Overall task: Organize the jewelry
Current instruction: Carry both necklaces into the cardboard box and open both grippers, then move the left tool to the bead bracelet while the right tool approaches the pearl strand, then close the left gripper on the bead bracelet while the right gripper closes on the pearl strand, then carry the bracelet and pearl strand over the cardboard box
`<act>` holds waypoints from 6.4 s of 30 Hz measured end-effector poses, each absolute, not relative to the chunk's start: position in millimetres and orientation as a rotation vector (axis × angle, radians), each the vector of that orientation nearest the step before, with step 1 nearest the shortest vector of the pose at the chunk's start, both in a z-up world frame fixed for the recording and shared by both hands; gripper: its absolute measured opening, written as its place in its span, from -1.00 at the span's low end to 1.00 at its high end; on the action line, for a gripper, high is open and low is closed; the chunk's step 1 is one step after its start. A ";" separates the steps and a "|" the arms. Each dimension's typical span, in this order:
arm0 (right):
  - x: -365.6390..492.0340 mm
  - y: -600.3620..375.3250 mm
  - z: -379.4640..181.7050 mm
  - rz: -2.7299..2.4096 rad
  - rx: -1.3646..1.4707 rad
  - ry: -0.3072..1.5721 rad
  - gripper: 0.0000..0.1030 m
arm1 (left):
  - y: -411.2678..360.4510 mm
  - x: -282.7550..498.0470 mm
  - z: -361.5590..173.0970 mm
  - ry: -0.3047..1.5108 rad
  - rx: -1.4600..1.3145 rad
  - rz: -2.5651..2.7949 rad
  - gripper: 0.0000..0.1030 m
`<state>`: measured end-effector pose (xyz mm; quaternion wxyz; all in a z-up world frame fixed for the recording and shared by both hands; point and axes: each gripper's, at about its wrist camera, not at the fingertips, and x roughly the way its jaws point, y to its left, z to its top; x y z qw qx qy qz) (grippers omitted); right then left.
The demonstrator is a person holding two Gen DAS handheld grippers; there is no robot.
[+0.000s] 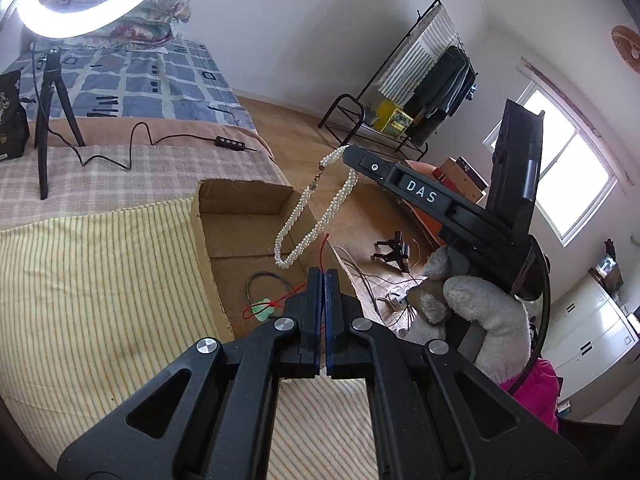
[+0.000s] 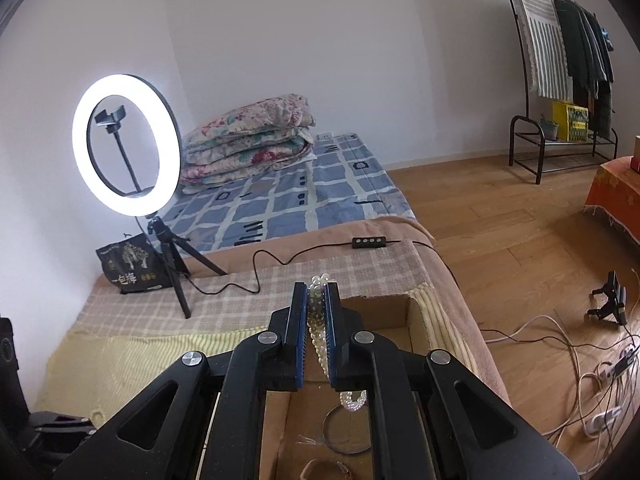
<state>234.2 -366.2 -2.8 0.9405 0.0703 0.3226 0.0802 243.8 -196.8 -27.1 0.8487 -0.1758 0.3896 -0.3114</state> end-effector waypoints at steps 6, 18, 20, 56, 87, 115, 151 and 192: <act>251.3 -380.7 -26.4 0.130 0.167 0.695 -0.87 | -213.0 255.7 -45.7 0.857 -0.357 -0.645 -1.00; 260.0 -386.2 -41.8 0.121 0.189 0.731 -0.84 | -216.2 264.4 -59.0 0.880 -0.327 -0.620 -1.00; 260.0 -386.0 -41.0 0.115 0.187 0.732 -0.81 | -214.4 264.6 -58.3 0.881 -0.326 -0.616 -1.00; 169.5 -318.2 19.5 0.164 0.122 0.750 0.00 | -72.7 184.2 6.3 0.730 -0.177 -0.415 -0.29; 89.9 -197.3 -82.4 0.326 0.065 1.052 0.59 | 132.2 159.8 -88.4 0.917 -0.221 -0.093 -0.10; 125.5 -170.6 -176.1 0.330 0.163 1.380 0.60 | 137.2 189.7 -181.7 1.171 -0.263 -0.096 -0.24; 102.7 -125.8 -175.8 0.430 -0.208 1.234 -0.87 | 131.8 194.5 -176.1 1.108 -0.223 -0.037 -0.90; 106.0 -212.6 -57.7 0.362 0.025 0.931 -0.88 | 20.0 171.8 -61.9 0.896 -0.311 -0.358 -0.90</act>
